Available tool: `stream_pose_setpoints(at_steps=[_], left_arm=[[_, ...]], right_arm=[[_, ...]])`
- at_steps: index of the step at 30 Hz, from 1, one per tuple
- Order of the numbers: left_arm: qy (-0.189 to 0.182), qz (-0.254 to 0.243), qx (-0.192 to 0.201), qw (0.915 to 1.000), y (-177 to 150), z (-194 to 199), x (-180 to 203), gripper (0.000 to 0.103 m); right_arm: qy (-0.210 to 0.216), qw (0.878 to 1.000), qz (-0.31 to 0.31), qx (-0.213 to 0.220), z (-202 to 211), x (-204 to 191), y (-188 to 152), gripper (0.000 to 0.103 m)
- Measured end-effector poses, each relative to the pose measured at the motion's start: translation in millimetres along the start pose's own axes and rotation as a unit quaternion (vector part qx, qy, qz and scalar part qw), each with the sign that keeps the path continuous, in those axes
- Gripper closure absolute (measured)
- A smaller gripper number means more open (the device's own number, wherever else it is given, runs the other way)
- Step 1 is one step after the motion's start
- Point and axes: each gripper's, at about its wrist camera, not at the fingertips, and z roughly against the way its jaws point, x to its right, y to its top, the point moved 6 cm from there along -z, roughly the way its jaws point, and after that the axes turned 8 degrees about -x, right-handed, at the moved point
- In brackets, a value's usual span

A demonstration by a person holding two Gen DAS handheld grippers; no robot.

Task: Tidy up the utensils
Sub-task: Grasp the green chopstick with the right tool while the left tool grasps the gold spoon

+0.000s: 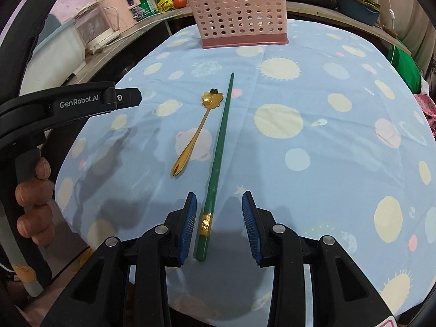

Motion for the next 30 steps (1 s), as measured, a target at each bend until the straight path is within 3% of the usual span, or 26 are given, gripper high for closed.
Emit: stream_pose_setpoints(at_steps=[9,17,30], left_arm=[[0.0,0.003,-0.023,0.9997,-19,-7,-5,0.059],[-0.013,-0.003,-0.037,0.9992,-25,-12,4,0.053],[-0.036,-0.044,-0.043,0.9975,-34,-13,36,0.045]], right_arm=[[-0.021,1.0,0.013,-0.003,-6,-3,-7,0.074],[-0.041,0.999,0.011,0.004,-6,4,-7,0.095],[-0.036,0.998,-0.041,0.025,6,30,0,0.096]])
